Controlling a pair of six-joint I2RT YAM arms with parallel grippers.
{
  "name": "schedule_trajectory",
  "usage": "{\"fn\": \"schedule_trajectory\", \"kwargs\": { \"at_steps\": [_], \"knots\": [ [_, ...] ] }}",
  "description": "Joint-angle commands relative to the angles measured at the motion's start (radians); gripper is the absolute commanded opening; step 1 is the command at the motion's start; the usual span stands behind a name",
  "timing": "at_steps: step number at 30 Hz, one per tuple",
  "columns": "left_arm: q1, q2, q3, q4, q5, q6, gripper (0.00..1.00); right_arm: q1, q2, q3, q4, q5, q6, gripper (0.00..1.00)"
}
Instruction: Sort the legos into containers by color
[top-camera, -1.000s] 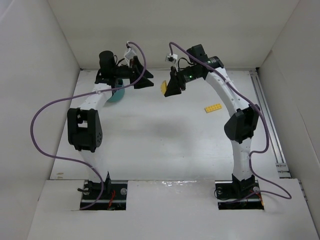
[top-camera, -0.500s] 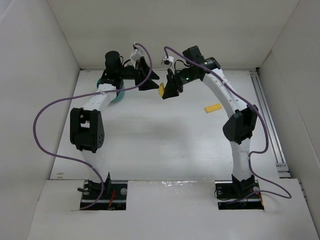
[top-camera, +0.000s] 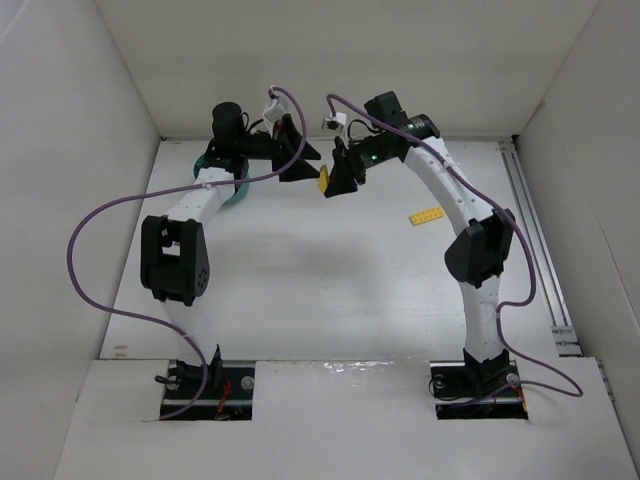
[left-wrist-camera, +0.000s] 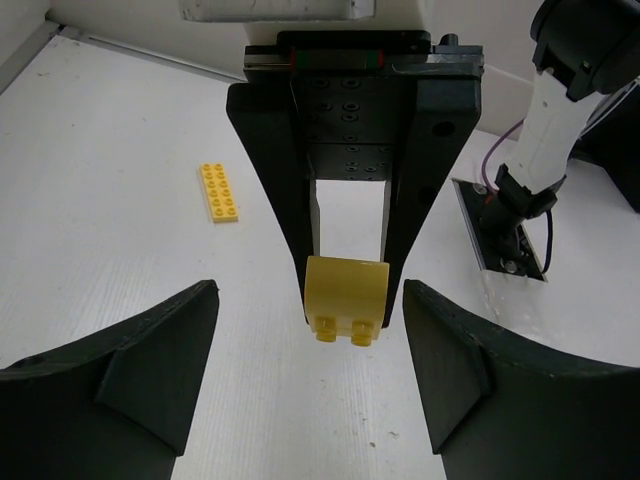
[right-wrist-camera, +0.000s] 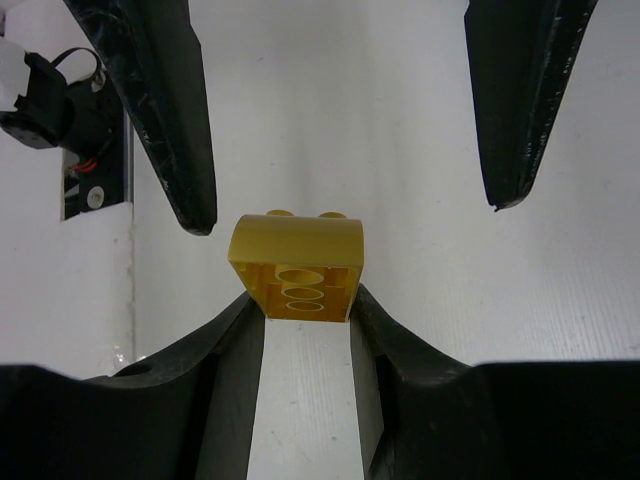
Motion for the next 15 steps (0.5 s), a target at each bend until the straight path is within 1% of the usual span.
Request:
{"fn": "schedule_trajectory", "kwargs": {
  "at_steps": [1,2,3,7,12,14,15],
  "knots": [
    [-0.009,-0.060,0.019,0.057,0.241,0.003,0.70,0.012,0.003,0.044,0.027,-0.008,-0.022,0.09],
    [-0.009,-0.060,0.019,0.057,0.241,0.003,0.65,0.012,0.012,0.044,0.027,-0.008,-0.022,0.09],
    [-0.018,-0.060,0.019,0.057,0.241,0.003,0.63,0.012,0.012,0.044,0.027,-0.008,-0.022,0.09],
    [-0.018,-0.060,0.019,0.057,0.241,-0.007,0.63,0.003,0.023,0.066,0.047,-0.008,-0.013,0.09],
    [-0.018,-0.060,0.019,0.057,0.250,-0.016,0.60,0.003,0.023,0.075,0.077,-0.008,0.009,0.09],
    [-0.018,-0.051,0.019,0.057,0.250,-0.016,0.59,0.003,0.023,0.075,0.077,-0.008,0.018,0.09],
    [-0.018,-0.051,0.019,0.057,0.250,-0.016,0.56,0.003,0.023,0.075,0.077,-0.008,0.018,0.09]
  ]
}}
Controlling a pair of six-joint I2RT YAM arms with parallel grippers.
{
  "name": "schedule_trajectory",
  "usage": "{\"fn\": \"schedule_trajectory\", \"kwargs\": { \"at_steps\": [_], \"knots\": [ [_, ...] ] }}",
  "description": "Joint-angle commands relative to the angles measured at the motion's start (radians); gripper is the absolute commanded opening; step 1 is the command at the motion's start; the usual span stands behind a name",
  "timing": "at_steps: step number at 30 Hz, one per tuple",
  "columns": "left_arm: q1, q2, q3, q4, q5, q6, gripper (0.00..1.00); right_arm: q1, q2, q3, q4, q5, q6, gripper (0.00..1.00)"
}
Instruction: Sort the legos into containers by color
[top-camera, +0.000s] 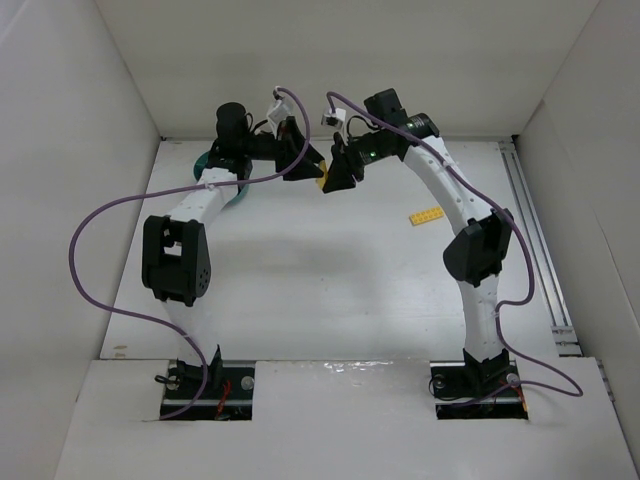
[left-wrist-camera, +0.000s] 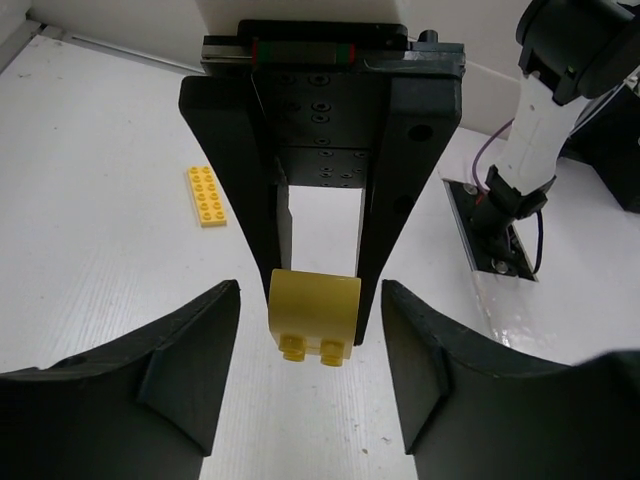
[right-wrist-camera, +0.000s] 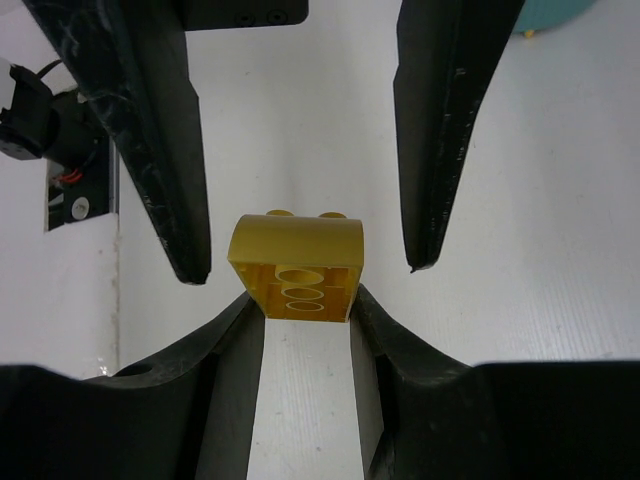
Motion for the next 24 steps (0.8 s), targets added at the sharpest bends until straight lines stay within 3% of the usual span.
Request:
{"fn": "schedule_trajectory", "kwargs": {
  "at_steps": [1,8,9,10,12,13,17,18,19,20,21,22,23,24],
  "knots": [
    [-0.001,-0.051,0.019,0.050,0.250,-0.002,0.53,0.003,0.006,0.045,0.047,-0.018,0.006,0.09],
    [-0.001,-0.051,0.019,0.050,0.250,-0.002,0.25,0.003,0.006,0.045,0.047,-0.018,0.006,0.12],
    [-0.001,-0.051,0.019,0.050,0.250,0.010,0.19,0.003,0.006,0.034,0.047,-0.018,0.018,0.16],
    [-0.001,-0.051,0.019,0.050,0.250,0.010,0.17,0.003,0.006,0.034,0.047,-0.018,0.018,0.31],
    [-0.001,-0.051,0.019,0.050,0.250,0.019,0.14,0.003,0.006,0.011,0.056,0.002,0.041,0.44],
    [-0.001,-0.051,0.019,0.050,0.250,0.030,0.12,0.003,-0.007,-0.003,0.056,0.002,0.052,0.58],
    [0.066,-0.051,0.049,0.060,0.193,0.030,0.10,-0.036,-0.077,-0.110,0.091,0.014,0.061,0.82],
    [0.083,-0.039,0.049,0.105,0.182,0.003,0.10,-0.055,-0.094,-0.139,0.091,0.028,0.070,0.83],
    [0.099,-0.039,0.049,0.177,0.171,-0.124,0.09,-0.069,-0.111,-0.200,0.105,0.028,0.071,0.83],
    [0.132,-0.025,0.014,0.401,0.161,-0.219,0.09,-0.082,-0.146,-0.233,0.132,0.037,0.083,0.83],
    [0.170,0.003,-0.019,0.760,0.135,-0.500,0.05,-0.116,-0.175,-0.295,0.149,0.046,0.115,0.83],
    [0.171,0.003,-0.020,0.764,0.121,-0.502,0.02,-0.133,-0.175,-0.296,0.168,0.057,0.115,0.83],
    [0.218,0.067,-0.020,1.078,0.107,-0.802,0.00,-0.151,-0.198,-0.349,0.185,0.069,0.150,0.83],
    [0.241,0.113,0.033,1.218,0.107,-0.952,0.00,-0.170,-0.208,-0.372,0.196,0.083,0.150,0.82]
  ]
}}
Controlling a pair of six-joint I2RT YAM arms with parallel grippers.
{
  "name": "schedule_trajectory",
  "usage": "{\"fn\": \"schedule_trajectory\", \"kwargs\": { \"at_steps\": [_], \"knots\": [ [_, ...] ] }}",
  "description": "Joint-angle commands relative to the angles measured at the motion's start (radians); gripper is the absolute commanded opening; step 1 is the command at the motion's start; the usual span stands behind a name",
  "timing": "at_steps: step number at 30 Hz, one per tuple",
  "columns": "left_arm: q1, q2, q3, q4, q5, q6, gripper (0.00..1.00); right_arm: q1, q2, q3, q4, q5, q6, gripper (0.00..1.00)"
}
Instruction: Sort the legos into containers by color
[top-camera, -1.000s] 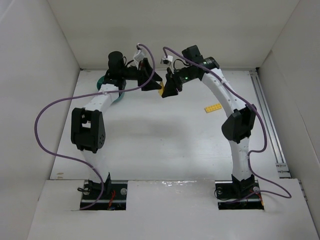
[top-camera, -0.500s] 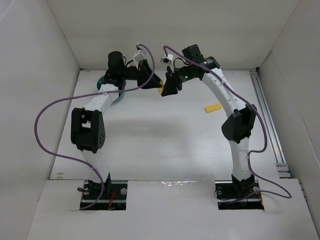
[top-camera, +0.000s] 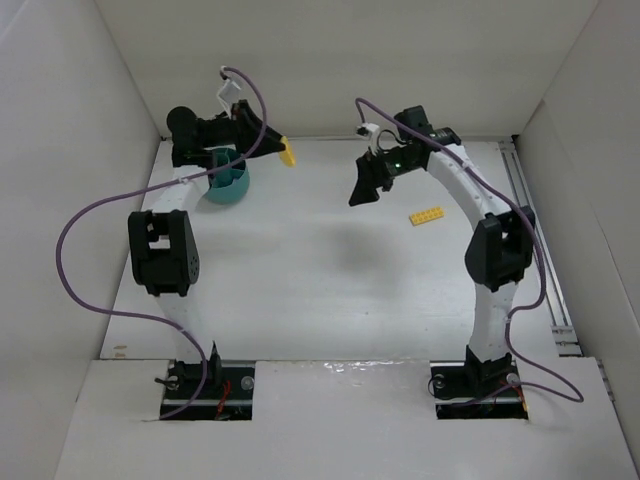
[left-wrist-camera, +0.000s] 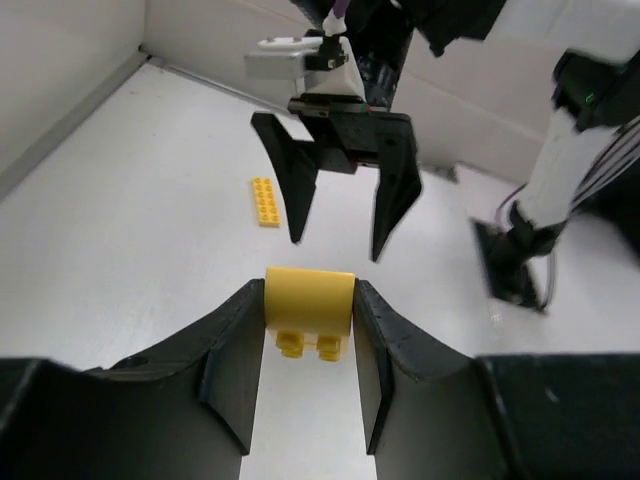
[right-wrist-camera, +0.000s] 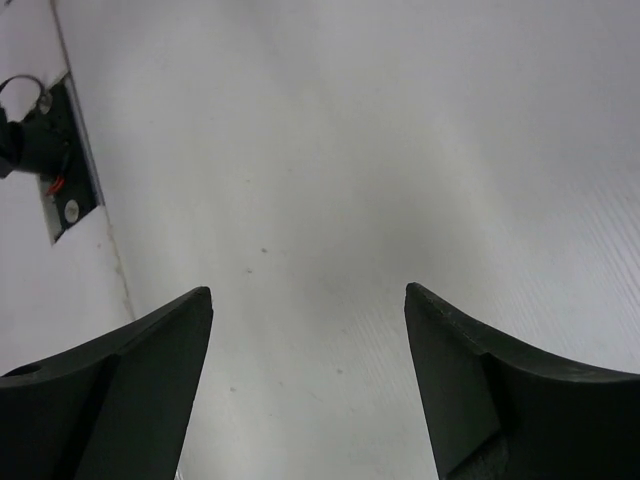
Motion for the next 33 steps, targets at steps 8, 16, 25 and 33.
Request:
{"fn": "schedule_trajectory", "kwargs": {
  "at_steps": [8,16,25,33],
  "knots": [
    [0.209,0.401,0.383,1.108,0.233,-1.021,0.00,-0.230,-0.147,-0.223,0.178,0.179,0.123,0.80],
    [0.242,0.386,0.407,1.033,0.234,-1.044,0.00,-0.249,-0.169,-0.264,0.178,0.248,0.114,0.80],
    [0.144,0.082,0.390,0.005,0.114,-0.535,0.00,-0.195,-0.140,-0.228,0.169,0.308,0.114,0.78],
    [0.122,-0.125,0.443,-1.130,-0.417,0.236,0.00,-0.146,-0.129,-0.206,0.151,0.374,0.114,0.77]
  ]
}}
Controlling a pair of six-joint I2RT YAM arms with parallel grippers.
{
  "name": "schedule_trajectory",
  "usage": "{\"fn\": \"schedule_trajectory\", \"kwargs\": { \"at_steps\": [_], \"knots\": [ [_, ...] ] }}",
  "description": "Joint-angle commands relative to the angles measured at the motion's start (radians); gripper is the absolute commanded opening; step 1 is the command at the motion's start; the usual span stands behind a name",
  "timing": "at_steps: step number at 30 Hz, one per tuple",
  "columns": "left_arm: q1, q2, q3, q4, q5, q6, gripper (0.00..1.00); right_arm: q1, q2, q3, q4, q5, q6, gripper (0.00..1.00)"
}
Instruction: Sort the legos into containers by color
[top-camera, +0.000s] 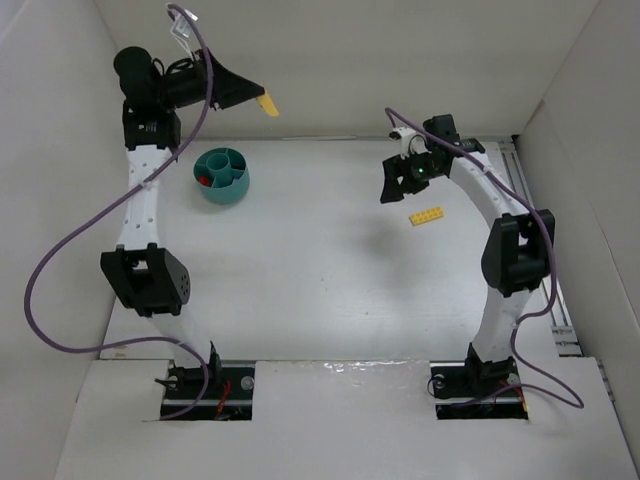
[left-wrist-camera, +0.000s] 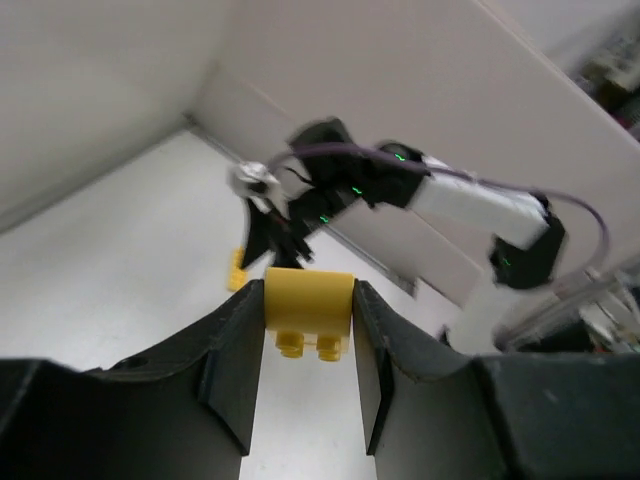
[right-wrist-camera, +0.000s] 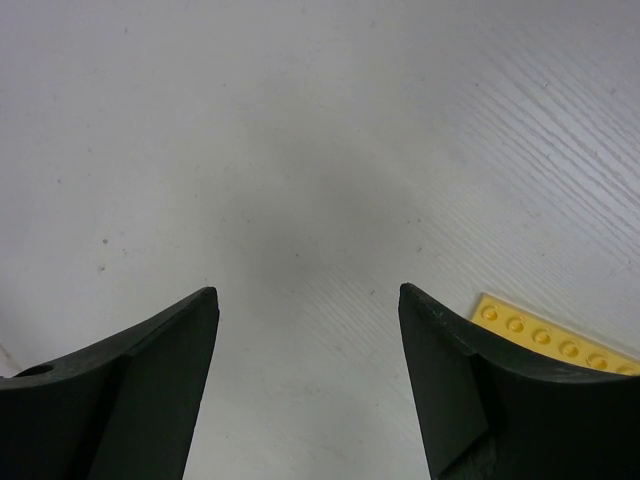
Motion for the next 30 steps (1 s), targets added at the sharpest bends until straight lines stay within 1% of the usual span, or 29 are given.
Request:
{"fn": "schedule_trajectory", "kwargs": {
  "at_steps": [1,2,4,6,8,9,12,13,16,18,22,30],
  "knots": [
    [0.023,0.004,0.164,-0.779,-0.393,0.546,0.00,0.031,-0.017,0.041,0.012,0.048,0.000,0.77],
    [0.023,0.017,0.183,-0.814,-0.573,0.585,0.00,0.031,-0.017,0.041,0.023,0.057,0.000,0.77],
    [0.033,0.036,0.208,-0.853,-0.734,0.656,0.00,0.042,-0.028,0.017,0.035,0.072,0.000,0.77],
    [0.033,0.045,0.170,-0.836,-0.908,0.708,0.00,0.042,-0.039,0.004,0.044,0.086,0.000,0.77],
    [0.033,0.045,0.107,-0.791,-1.005,0.794,0.00,0.042,-0.039,-0.014,0.044,0.097,0.000,0.77],
    [0.033,0.031,0.024,-0.737,-1.070,0.809,0.00,0.042,-0.048,-0.014,0.053,0.108,0.000,0.77],
    [0.033,0.004,-0.150,-0.625,-1.161,0.834,0.00,0.042,-0.048,-0.025,0.066,0.126,0.000,0.77],
    [0.033,0.004,-0.179,-0.606,-1.226,0.851,0.00,0.042,-0.048,-0.025,0.066,0.126,0.000,0.77],
    [0.033,0.004,-0.242,-0.557,-1.274,0.875,0.00,0.042,-0.039,-0.025,0.084,0.126,0.000,0.77],
    [0.033,0.025,-0.242,-0.557,-1.296,0.876,0.00,0.042,-0.039,-0.034,0.095,0.135,0.009,0.77],
    [0.033,0.045,-0.262,-0.525,-1.296,0.876,0.00,0.031,-0.039,-0.034,0.104,0.145,0.020,0.77],
    [0.033,0.102,-0.168,-0.514,-1.268,0.876,0.00,0.022,-0.039,-0.055,0.113,0.145,0.020,0.77]
  ]
}}
